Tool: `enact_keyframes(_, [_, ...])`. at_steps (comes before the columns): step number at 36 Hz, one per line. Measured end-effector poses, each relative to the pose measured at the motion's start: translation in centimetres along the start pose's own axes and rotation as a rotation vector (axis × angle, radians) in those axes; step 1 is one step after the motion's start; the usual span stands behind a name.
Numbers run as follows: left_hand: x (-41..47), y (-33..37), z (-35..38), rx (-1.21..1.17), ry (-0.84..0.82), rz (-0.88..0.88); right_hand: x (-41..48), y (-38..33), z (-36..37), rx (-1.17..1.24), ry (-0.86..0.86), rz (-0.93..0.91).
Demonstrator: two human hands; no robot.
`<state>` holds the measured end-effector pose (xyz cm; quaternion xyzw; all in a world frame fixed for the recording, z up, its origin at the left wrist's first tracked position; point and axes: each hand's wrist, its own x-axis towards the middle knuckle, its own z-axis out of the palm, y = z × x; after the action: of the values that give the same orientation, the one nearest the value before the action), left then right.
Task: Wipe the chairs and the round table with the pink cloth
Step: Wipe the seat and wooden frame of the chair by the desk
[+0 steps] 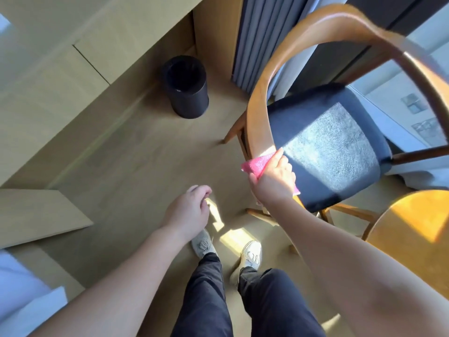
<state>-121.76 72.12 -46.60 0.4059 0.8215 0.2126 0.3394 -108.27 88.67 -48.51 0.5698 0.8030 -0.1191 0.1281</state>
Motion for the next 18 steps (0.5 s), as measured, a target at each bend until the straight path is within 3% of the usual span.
enact_keyframes(8, [1.5, 1.0, -1.1, 0.004, 0.014, 0.016, 2.9, -2.5, -1.5, 0.177, -0.041, 0.057])
enact_keyframes(13, [2.0, 1.8, -1.0, 0.010, 0.026, -0.065, 2.9, -0.3, -1.4, 0.234, -0.072, -0.045])
enact_keyframes(18, [2.4, 3.4, 0.7, -0.016, 0.074, -0.132, 3.2, 1.5, -0.6, 0.299, -0.095, 0.005])
